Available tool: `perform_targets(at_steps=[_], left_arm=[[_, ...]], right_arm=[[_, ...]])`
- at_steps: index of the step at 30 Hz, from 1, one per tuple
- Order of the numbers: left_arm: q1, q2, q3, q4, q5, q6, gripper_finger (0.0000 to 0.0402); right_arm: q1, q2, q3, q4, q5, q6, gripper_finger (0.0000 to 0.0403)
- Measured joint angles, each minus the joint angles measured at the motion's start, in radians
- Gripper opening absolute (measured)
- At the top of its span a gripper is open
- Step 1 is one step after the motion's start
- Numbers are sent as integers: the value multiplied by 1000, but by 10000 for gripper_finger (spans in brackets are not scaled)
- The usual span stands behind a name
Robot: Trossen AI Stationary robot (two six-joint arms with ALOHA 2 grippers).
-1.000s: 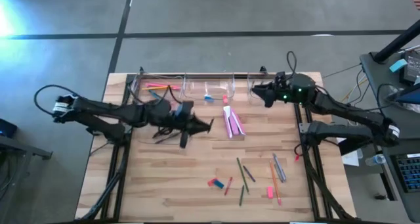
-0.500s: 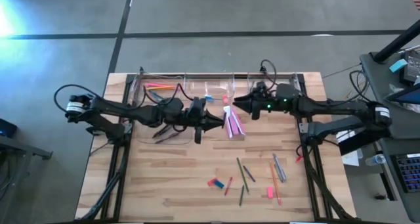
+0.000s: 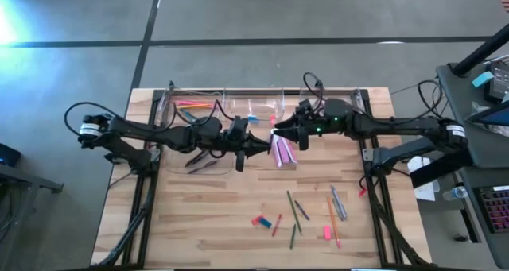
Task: Sort crayons/erasers/pens/pencils in bins
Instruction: Put the blue crayon into the top right transparent bin
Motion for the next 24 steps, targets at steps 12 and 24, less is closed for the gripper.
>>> perform_targets(at_steps=[12, 24], left_arm=[[5, -1, -5, -1, -1, 0, 0], [13, -15, -12, -1, -3, -1, 0]], right_arm=[[57, 8, 61, -28, -4, -18, 180], [85, 8, 99, -145, -10, -40, 180]])
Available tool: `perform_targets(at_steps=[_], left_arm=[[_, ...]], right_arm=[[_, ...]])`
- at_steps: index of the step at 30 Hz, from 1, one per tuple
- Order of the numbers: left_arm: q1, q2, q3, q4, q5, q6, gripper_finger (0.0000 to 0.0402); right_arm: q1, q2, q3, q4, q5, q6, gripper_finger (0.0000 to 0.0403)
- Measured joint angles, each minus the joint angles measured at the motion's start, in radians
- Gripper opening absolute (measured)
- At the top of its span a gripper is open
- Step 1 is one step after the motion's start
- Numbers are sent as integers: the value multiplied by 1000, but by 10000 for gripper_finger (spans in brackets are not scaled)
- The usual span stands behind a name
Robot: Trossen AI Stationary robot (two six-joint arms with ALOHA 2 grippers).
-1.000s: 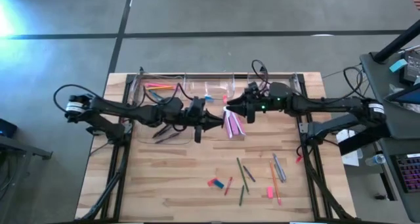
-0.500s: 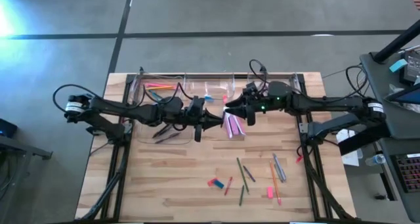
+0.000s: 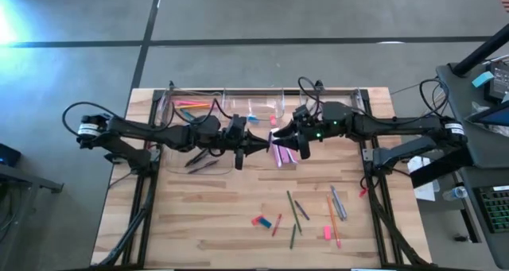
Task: Sort crayons/erasers/pens/pencils in bins
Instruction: Put the blue crayon into the top right transparent bin
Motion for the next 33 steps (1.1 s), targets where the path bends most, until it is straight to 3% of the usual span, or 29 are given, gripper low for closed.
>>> perform_targets(at_steps=[10, 19, 23, 30, 33], left_arm=[[2, -3, 1, 0, -11, -23, 0], [2, -3, 0, -1, -13, -25, 0], [2, -3, 0, -3, -14, -26, 0], [2, -3, 0, -3, -20, -34, 0], [2, -3, 0, 2, -19, -32, 17]], right_arm=[[0, 9, 0, 114, -9, 36, 180], [0, 97, 0, 210, 7, 97, 173], [0, 105, 0, 219, 3, 95, 133], [1, 91, 0, 217, 4, 57, 25], [0, 90, 0, 217, 6, 54, 21]])
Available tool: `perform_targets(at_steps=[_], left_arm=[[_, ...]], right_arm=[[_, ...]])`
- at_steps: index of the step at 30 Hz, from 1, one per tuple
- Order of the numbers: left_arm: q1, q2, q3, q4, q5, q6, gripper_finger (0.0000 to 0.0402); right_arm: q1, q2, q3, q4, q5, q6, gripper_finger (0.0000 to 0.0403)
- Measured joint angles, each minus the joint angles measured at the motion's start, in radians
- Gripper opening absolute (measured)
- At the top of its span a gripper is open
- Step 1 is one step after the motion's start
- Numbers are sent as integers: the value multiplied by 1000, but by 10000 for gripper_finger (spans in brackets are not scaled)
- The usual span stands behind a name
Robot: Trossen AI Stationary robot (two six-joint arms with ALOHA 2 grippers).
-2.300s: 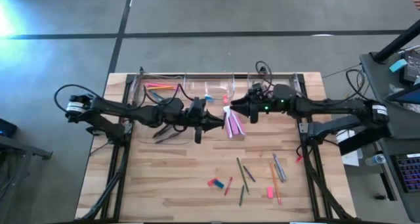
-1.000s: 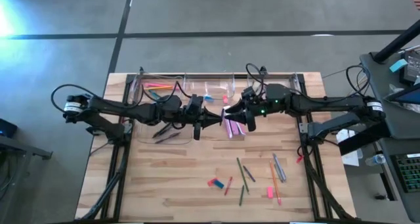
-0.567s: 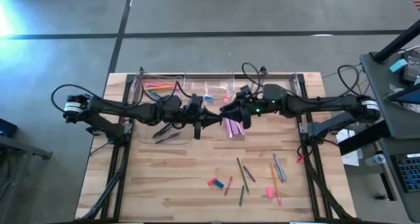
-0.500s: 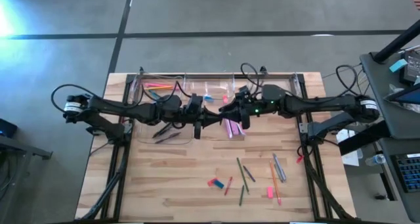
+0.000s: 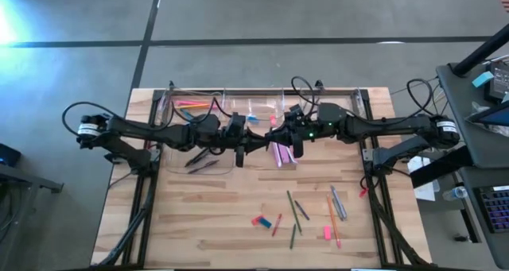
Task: Sort crayons/erasers/pens/pencils in bins
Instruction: Put the blue crayon into the top right transparent bin
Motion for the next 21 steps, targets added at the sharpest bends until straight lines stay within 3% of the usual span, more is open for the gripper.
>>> perform_targets(at_steps=[7, 12, 18, 21], left_arm=[[1, -20, 5, -27, 28, 7, 143], [6, -75, 0, -66, 8, 7, 223], [8, -128, -1, -164, -22, 7, 245], [7, -131, -1, -166, -25, 7, 245]], right_arm=[[-42, -17, 0, -34, -2, -10, 18], [-145, -88, -1, -273, 121, -34, 18], [-301, -202, -2, -719, 401, -96, 18], [-385, -222, -2, -879, 464, -137, 21]])
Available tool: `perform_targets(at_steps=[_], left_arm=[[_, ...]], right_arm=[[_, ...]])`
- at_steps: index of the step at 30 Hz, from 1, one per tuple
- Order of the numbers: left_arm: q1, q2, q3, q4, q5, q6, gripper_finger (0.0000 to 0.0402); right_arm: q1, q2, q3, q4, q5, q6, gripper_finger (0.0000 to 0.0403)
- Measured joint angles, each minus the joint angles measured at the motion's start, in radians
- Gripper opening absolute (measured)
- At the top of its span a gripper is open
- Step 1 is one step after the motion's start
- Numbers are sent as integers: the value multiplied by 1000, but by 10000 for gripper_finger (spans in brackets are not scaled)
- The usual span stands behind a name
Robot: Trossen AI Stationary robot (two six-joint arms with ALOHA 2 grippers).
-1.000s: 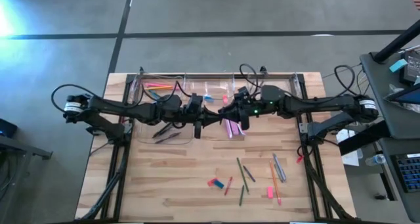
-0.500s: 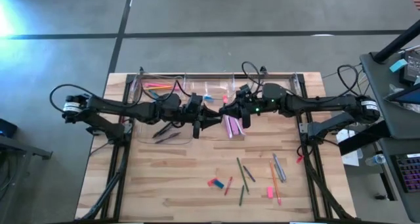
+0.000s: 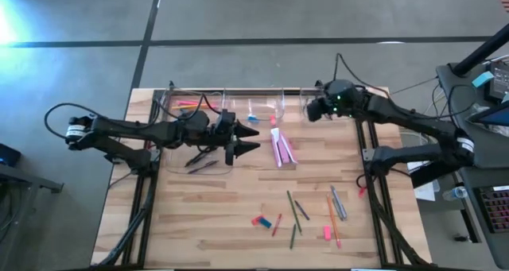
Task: Sort crayons/erasers/pens/pencils in bins
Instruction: Put the blue crayon into the top right transparent bin, then put the blue eraser into the middle transparent bin
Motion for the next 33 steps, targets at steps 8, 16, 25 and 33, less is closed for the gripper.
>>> perform_targets(at_steps=[8, 16, 25, 33], left_arm=[[1, 4, 1, -1, -3, -1, 246], [0, 4, 1, -1, -3, -2, 246], [0, 4, 1, -1, -3, -1, 246], [-6, 5, 1, -88, 61, 8, 246]], right_arm=[[-174, 31, 0, -79, 6, -104, 29], [-201, 57, 0, -79, 5, -211, 138], [-200, 45, 76, -196, -160, -142, 272], [-34, -7, 103, -248, -351, -131, 273]])
